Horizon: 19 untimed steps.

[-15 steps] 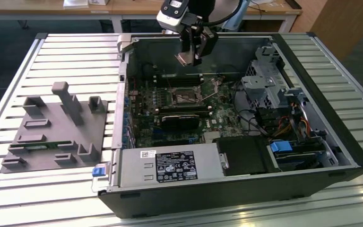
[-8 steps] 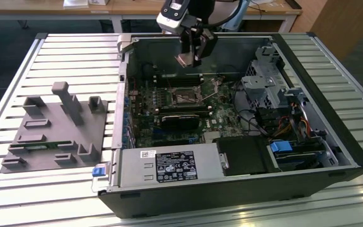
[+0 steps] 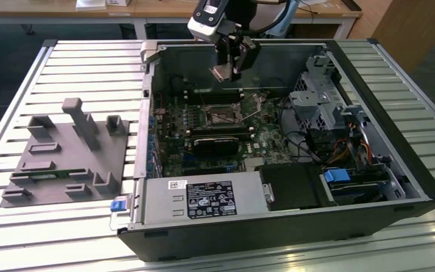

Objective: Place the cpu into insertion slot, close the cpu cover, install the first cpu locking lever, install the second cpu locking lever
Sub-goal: 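Place the cpu into insertion slot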

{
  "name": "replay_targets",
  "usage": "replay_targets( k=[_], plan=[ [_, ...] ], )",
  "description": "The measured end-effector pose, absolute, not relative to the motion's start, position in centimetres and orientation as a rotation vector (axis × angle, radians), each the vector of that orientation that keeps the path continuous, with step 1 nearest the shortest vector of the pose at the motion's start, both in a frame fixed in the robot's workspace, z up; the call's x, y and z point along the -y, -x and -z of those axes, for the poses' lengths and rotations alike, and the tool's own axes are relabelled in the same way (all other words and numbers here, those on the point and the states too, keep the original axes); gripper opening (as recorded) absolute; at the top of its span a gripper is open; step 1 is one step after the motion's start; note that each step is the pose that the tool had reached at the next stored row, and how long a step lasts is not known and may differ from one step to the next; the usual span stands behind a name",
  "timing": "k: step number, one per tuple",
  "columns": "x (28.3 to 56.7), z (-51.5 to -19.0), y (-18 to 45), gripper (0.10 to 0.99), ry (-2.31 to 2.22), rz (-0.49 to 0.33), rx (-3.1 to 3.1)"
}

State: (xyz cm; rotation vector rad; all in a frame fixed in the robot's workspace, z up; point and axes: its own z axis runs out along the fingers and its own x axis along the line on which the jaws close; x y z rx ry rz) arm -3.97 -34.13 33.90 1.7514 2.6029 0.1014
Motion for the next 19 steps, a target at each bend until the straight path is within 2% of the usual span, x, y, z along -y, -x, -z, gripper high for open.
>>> replay_targets(
  k=[19],
  plan=[
    [34.1,-32.7,4.0,0.541,-2.044,-0.098,-2.369]
  ],
)
